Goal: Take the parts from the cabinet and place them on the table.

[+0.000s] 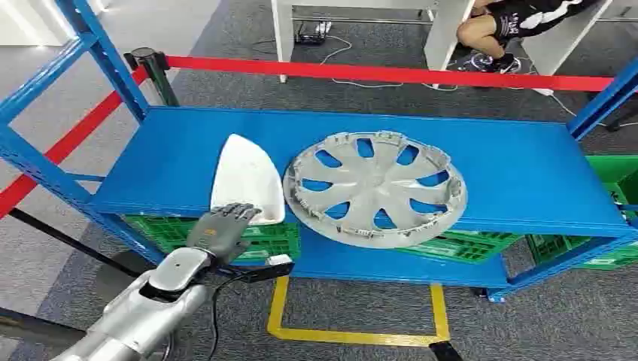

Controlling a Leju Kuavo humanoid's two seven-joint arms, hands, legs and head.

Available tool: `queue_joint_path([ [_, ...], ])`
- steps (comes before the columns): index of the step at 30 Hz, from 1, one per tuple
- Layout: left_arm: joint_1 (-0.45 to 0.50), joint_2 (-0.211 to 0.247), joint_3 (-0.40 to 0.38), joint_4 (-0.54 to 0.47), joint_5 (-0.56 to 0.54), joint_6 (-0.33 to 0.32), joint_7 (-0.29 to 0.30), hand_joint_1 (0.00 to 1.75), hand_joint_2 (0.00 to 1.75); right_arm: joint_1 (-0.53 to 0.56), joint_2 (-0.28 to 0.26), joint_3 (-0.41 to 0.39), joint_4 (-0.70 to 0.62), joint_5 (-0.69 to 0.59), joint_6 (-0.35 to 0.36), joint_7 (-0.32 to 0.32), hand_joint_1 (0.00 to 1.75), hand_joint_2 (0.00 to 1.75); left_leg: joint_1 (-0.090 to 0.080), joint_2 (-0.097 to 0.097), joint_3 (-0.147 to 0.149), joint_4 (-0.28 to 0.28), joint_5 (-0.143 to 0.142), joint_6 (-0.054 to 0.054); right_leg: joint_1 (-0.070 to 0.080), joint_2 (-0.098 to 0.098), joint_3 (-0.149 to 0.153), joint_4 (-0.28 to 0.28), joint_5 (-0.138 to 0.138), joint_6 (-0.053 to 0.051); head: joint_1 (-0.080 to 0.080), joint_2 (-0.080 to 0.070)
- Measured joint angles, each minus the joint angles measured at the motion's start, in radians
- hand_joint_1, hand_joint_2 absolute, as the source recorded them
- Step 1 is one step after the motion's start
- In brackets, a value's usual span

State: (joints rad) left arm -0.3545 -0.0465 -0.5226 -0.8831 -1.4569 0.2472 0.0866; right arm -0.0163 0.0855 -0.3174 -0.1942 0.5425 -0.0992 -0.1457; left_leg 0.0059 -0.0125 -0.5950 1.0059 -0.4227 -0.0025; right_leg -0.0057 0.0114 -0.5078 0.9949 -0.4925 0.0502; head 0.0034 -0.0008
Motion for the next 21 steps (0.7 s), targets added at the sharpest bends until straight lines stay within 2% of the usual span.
queue_joint_path([
  [1,0.0,0.0,0.0,0.001,0.0,0.001,0.0,1.17,1.75,0.0,0.0,0.0,0.0,0.0,0.0,0.0,0.0,0.0,0.0,0.0,0.0,0.0,0.0,0.0,0.0,0.0,0.0,0.0,0.0,0.0,0.0,0.0],
  [2,-0.001,0.0,0.001,0.002,0.0,0.004,0.0,1.54,1.75,0.0,0.0,-0.001,0.0,0.0,0.0,0.0,0.0,0.0,0.0,0.0,0.0,0.0,0.0,0.0,0.0,0.0,0.0,0.0,0.0,0.0,0.0,0.0],
  [3,-0.003,0.0,0.001,0.002,0.0,0.005,0.0,1.75,1.75,0.0,0.0,-0.002,0.0,0.0,0.0,0.0,0.0,0.0,0.0,0.0,0.0,0.0,0.0,0.0,0.0,0.0,0.0,0.0,0.0,0.0,0.0,0.0],
  [16,-0.014,0.001,0.015,0.006,-0.026,0.03,0.0,1.75,1.75,0.0,0.005,-0.006,0.0,0.018,0.006,0.0,0.0,0.0,0.0,0.0,0.003,0.0,0.0,0.0,0.0,0.0,0.003,0.0,0.0,0.0,0.0,0.0],
  [21,-0.019,0.003,0.02,0.006,-0.052,0.059,0.004,1.75,1.75,0.0,0.005,-0.008,0.0,0.017,0.005,0.0,0.0,0.0,0.0,0.0,0.003,0.0,0.001,-0.001,0.0,0.0,0.002,0.001,0.0,0.0,0.0,0.0],
])
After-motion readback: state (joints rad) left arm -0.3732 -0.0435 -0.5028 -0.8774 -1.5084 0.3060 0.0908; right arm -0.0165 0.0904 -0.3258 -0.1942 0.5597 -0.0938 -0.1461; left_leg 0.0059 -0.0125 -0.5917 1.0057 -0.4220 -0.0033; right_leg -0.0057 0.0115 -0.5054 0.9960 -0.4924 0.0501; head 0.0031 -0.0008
